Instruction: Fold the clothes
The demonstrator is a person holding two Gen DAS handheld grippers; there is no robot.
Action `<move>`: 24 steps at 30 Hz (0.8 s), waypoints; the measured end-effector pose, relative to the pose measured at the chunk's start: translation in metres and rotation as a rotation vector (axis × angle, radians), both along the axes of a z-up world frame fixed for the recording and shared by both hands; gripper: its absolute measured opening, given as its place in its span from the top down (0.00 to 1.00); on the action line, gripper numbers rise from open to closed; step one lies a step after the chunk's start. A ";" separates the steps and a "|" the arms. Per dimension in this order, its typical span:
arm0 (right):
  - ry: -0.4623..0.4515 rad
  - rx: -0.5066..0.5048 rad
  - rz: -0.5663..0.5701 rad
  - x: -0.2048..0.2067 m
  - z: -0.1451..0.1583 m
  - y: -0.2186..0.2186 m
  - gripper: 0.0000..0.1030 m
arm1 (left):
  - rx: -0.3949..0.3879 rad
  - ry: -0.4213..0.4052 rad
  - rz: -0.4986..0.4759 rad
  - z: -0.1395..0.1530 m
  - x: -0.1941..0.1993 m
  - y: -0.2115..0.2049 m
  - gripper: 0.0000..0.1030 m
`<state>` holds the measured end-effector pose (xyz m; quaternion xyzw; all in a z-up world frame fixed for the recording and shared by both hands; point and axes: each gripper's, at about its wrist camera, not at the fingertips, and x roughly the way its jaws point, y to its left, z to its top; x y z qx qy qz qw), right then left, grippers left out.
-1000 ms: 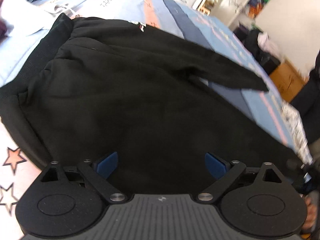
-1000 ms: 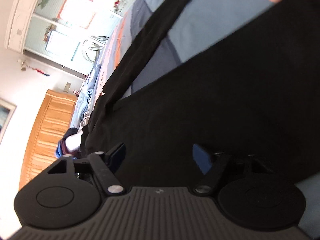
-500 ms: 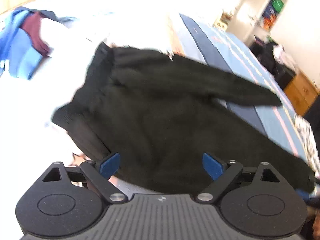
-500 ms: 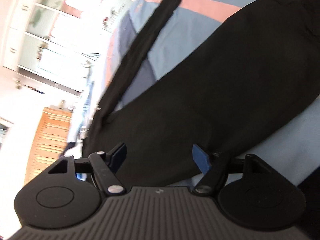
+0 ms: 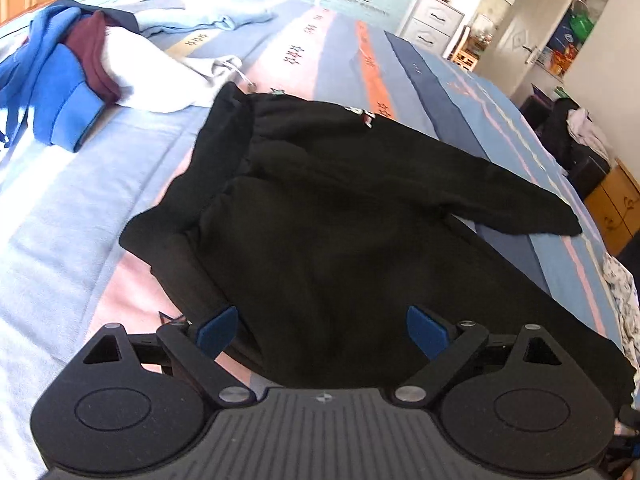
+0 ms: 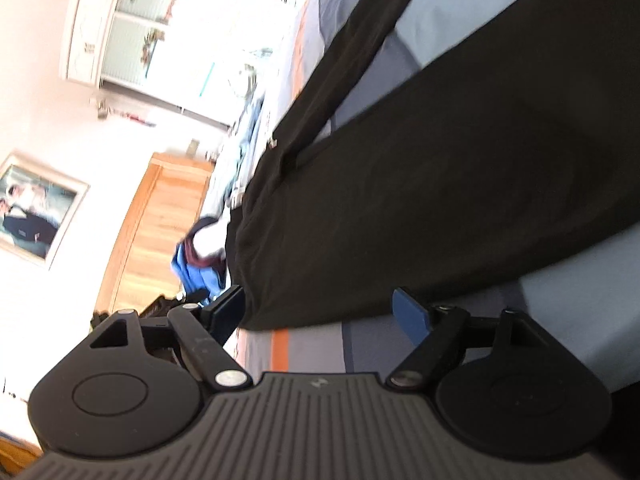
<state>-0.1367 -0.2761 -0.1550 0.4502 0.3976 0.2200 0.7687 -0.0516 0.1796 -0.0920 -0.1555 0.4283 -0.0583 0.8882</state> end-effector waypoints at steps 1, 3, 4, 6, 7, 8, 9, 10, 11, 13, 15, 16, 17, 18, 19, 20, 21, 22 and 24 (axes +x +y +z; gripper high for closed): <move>-0.002 0.012 -0.006 -0.003 0.001 -0.003 0.21 | -0.011 0.000 -0.007 -0.001 0.000 0.001 0.10; -0.004 0.037 -0.035 -0.009 0.003 -0.009 0.21 | -0.031 0.008 0.005 -0.005 -0.001 0.003 0.10; 0.000 0.048 -0.059 -0.010 0.003 -0.014 0.21 | -0.039 0.011 0.012 -0.005 -0.003 0.004 0.10; 0.005 0.066 -0.110 -0.008 0.000 -0.028 0.21 | -0.056 0.012 0.019 -0.005 -0.007 0.007 0.10; 0.006 0.074 -0.137 -0.008 0.000 -0.036 0.21 | -0.061 0.013 0.022 -0.005 -0.009 0.008 0.10; 0.003 0.079 -0.163 -0.010 0.001 -0.046 0.21 | -0.065 0.014 0.025 -0.005 -0.010 0.009 0.10; -0.003 0.082 -0.189 -0.013 0.002 -0.057 0.21 | -0.065 0.017 0.027 -0.006 -0.011 0.010 0.10; -0.009 0.084 -0.215 -0.015 0.003 -0.068 0.21 | -0.065 0.019 0.030 -0.006 -0.011 0.011 0.10; -0.021 0.076 -0.247 -0.019 0.006 -0.078 0.21 | -0.065 0.021 0.034 -0.006 -0.012 0.012 0.10; -0.052 0.034 -0.340 -0.034 0.015 -0.100 0.21 | -0.067 0.019 0.034 -0.005 -0.013 0.010 0.10; -0.068 -0.023 -0.448 -0.051 0.023 -0.125 0.21 | -0.073 0.013 0.028 -0.002 -0.014 0.008 0.10; -0.070 -0.056 -0.497 -0.059 0.026 -0.138 0.21 | -0.072 0.011 0.023 -0.001 -0.013 0.005 0.10; -0.070 -0.080 -0.540 -0.068 0.028 -0.148 0.21 | -0.071 0.009 0.018 -0.001 -0.013 0.003 0.10; -0.063 -0.088 -0.573 -0.075 0.027 -0.157 0.21 | -0.070 0.007 0.013 0.000 -0.012 0.000 0.10; -0.052 -0.087 -0.596 -0.081 0.023 -0.165 0.21 | -0.067 0.011 0.004 -0.001 -0.012 -0.004 0.10; -0.041 -0.083 -0.614 -0.088 0.019 -0.172 0.21 | -0.062 0.018 -0.004 -0.002 -0.011 -0.008 0.10; -0.029 -0.079 -0.632 -0.094 0.014 -0.180 0.21 | -0.057 0.025 -0.010 -0.002 -0.010 -0.011 0.10; -0.014 -0.068 -0.641 -0.100 0.009 -0.187 0.21 | -0.053 0.032 -0.016 -0.003 -0.010 -0.015 0.10; 0.022 -0.047 -0.653 -0.109 -0.003 -0.196 0.20 | -0.052 0.037 -0.024 -0.002 -0.011 -0.020 0.10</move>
